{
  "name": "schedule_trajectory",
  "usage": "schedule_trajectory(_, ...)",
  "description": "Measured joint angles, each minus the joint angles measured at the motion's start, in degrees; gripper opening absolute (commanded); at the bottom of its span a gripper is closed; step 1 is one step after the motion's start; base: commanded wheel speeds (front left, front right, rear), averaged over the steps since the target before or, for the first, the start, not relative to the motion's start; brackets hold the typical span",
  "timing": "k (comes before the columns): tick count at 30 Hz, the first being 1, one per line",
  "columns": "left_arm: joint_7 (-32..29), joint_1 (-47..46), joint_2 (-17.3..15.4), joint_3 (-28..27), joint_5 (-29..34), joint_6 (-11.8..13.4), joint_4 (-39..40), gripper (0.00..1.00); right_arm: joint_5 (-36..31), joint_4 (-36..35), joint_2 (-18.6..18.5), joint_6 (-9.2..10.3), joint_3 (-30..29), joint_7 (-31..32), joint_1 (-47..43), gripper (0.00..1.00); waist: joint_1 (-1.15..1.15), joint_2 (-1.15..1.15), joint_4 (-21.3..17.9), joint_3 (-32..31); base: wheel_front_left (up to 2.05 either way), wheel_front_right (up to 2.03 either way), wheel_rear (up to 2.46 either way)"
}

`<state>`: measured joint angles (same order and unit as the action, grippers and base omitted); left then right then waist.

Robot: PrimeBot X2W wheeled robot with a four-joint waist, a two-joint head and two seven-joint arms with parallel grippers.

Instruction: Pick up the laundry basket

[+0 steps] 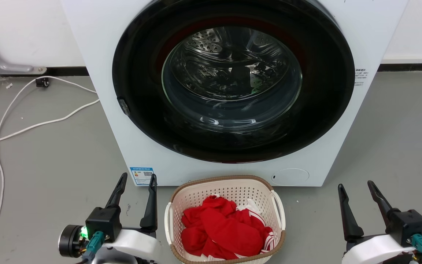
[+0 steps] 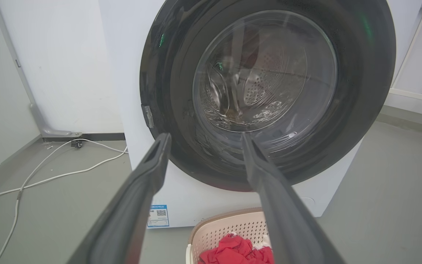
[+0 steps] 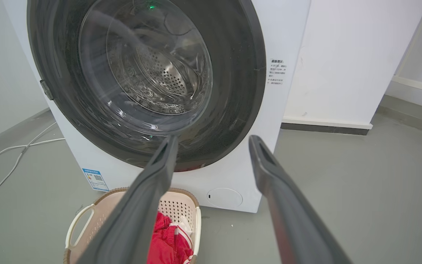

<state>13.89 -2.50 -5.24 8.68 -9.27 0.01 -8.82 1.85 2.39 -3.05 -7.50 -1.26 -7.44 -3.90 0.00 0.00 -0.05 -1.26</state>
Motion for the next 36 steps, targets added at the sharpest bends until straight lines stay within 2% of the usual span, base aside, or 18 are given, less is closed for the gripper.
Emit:
schedule_trajectory(12,1.0,0.4,0.4,-0.1,4.0,0.0,-0.2,1.0,-4.4,0.0,0.0,-0.01,0.0,-0.9,0.0,1.0,0.0,0.0,0.2,0.0,0.0,0.0,0.0)
schedule_trajectory(36,1.2,-0.1,1.0,-1.1,3.9,-0.6,-2.5,1.0,-2.5,0.6,0.0,-0.01,-1.5,-0.6,0.1,1.0,0.0,0.0,0.9,0.8,0.0,0.0,0.0)
